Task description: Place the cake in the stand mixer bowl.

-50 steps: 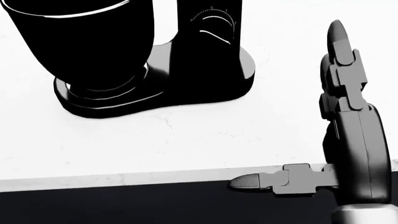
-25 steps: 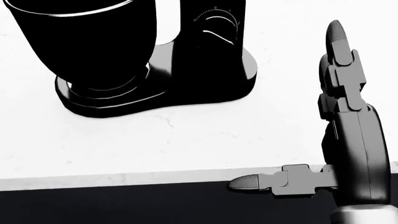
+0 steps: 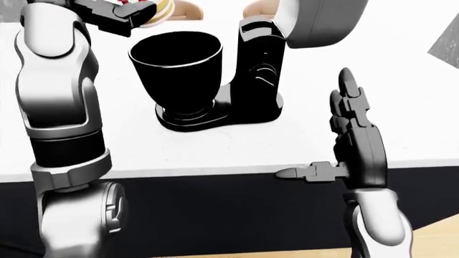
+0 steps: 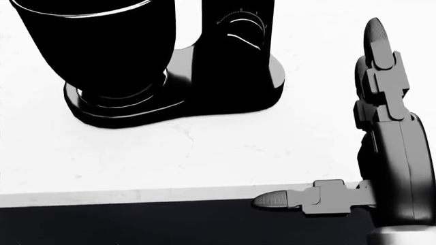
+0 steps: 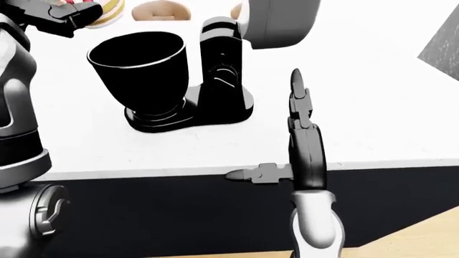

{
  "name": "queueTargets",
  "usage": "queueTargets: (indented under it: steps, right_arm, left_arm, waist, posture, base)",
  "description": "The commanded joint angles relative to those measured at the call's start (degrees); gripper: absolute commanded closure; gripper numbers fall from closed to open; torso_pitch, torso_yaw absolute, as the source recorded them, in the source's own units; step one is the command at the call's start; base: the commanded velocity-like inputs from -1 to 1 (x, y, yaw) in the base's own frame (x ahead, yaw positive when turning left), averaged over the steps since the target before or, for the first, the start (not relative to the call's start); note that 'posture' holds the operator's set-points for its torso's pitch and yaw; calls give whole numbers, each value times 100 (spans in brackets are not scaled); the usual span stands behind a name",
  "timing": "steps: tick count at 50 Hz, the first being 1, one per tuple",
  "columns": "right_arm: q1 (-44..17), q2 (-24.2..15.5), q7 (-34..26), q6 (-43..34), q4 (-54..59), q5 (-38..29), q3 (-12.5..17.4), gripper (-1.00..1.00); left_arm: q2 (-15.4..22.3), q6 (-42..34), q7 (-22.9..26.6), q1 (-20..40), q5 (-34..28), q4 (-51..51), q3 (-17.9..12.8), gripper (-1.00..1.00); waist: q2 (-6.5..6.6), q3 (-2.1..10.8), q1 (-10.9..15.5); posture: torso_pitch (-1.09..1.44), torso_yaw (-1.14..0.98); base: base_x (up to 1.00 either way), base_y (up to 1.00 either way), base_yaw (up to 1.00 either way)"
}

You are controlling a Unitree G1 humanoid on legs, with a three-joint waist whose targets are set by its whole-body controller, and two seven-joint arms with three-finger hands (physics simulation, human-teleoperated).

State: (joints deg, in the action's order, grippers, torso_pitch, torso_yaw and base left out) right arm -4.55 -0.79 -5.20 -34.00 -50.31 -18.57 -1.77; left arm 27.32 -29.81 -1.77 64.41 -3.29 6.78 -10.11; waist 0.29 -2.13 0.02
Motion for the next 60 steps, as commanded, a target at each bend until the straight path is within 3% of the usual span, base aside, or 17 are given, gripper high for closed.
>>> queueTargets:
  steps: [1, 46, 60]
  right_arm:
    - [-95, -12, 33, 124, -214, -40, 2, -100]
    - [-84, 9, 46, 162, -259, -10, -45, -100]
    - [-105, 11, 19, 93, -348, -15, -64, -100]
  left_arm:
    - [52, 176, -30, 249, -49, -165, -57, 100]
    - [-682, 228, 162, 338, -432, -154, 255, 100]
    - [-716, 635, 65, 532, -549, 479, 272, 100]
  waist:
    - [16, 137, 0]
    - [-35, 142, 6]
    - [-40, 151, 9]
  posture:
    - [0, 0]
    - [0, 0]
    - [0, 0]
  base:
    - [0, 0, 0]
    - [0, 0, 0]
    - [0, 0, 0]
